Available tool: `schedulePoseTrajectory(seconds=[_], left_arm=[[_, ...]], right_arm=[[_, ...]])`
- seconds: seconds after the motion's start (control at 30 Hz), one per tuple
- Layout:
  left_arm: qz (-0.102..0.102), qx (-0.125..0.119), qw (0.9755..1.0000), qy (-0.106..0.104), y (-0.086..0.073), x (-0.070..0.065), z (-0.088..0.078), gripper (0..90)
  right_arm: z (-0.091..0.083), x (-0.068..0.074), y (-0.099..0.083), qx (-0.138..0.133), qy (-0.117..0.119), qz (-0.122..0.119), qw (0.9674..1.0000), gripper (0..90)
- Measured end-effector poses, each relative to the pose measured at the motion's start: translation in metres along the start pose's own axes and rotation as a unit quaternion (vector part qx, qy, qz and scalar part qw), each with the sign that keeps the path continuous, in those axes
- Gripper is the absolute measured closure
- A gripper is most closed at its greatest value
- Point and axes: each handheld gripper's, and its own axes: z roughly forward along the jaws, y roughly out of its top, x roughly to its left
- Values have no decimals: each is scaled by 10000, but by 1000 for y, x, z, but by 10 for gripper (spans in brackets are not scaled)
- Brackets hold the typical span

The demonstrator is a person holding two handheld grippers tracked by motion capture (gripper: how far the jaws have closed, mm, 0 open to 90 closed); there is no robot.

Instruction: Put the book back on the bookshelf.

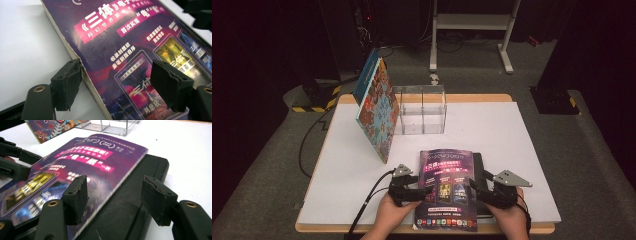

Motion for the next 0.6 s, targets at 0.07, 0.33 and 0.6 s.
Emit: schedulePoseTrajectory(seconds=[0.07,0.33,0.6], left_arm=[[90,-37,9999,-81,4,-4,2,256],[406,-245,9986,-251,10,-13,2,260],[611,-348,9975,-12,0,-17,4,249]], right_arm=[[0,-3,-1,22,-40,93,9999,350],[0,-11,-2,139,-145,504,9985,220],[10,-13,-4,359,99,774,9963,189]])
